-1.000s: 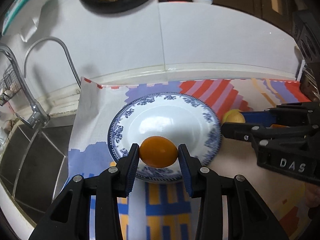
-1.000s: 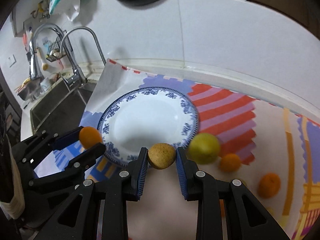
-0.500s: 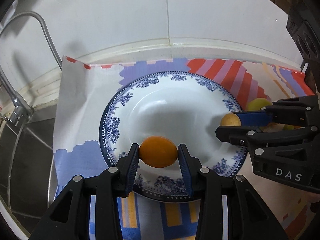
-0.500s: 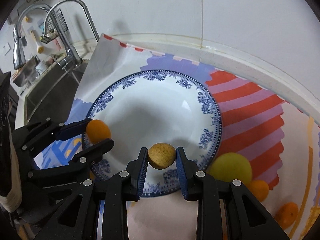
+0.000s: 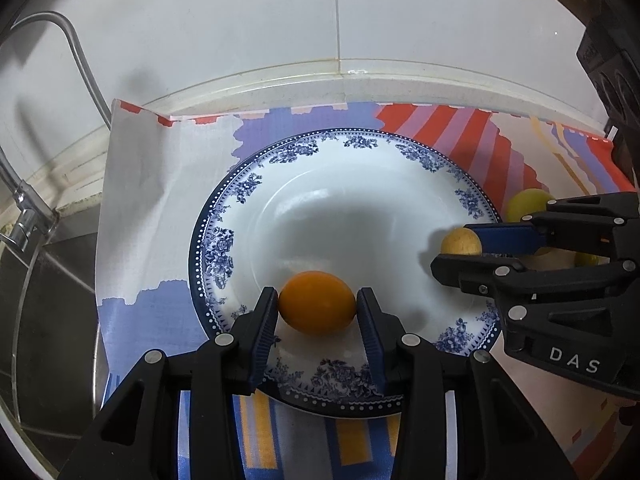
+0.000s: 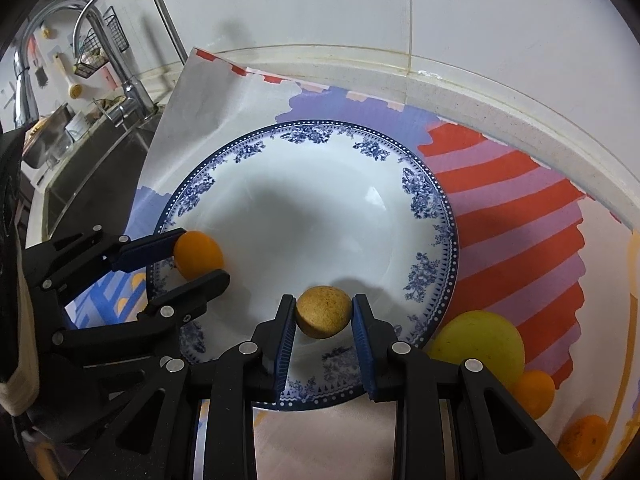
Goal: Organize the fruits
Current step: 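Carry both fruits to the plate and open both tools to release them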
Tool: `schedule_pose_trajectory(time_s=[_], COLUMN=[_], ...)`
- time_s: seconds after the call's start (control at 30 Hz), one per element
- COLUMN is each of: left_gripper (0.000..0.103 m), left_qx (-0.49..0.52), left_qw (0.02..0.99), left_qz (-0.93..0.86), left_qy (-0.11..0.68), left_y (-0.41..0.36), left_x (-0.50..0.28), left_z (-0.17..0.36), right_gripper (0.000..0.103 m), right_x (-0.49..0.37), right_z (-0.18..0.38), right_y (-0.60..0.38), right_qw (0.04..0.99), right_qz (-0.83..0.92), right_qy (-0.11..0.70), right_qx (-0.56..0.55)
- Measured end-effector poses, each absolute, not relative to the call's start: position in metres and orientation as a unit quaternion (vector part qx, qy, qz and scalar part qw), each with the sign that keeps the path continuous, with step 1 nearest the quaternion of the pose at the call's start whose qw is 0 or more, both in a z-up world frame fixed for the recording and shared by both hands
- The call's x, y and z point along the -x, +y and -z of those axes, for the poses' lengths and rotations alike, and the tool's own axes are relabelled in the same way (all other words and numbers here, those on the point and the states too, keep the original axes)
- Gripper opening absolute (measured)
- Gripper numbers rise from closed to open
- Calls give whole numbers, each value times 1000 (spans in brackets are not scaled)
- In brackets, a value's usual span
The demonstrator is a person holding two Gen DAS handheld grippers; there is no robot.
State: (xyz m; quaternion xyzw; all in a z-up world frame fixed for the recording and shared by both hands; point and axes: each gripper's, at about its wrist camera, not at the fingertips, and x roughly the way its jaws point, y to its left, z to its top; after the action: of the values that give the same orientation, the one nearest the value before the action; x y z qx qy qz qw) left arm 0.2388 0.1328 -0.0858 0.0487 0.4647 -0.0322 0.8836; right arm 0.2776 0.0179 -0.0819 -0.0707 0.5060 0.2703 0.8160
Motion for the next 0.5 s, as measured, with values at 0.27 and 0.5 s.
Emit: schedule_pose_trajectory(time_s=[0.27,0.5], left_gripper=[62,69], left_qx=[-43,-63], left_qw=[894,915], left_qz=[9,-3], left_qy=[446,399], left_y=[138,122], left_x=[-227,-192], left_z=[71,36], right_gripper=[39,43], right_x=[-274,-240], right_z=[79,45], right_y=[14,-16], right_qw=[820,863], right_qz=[-275,-235], right_qy=[498,442], right_qx=[58,67])
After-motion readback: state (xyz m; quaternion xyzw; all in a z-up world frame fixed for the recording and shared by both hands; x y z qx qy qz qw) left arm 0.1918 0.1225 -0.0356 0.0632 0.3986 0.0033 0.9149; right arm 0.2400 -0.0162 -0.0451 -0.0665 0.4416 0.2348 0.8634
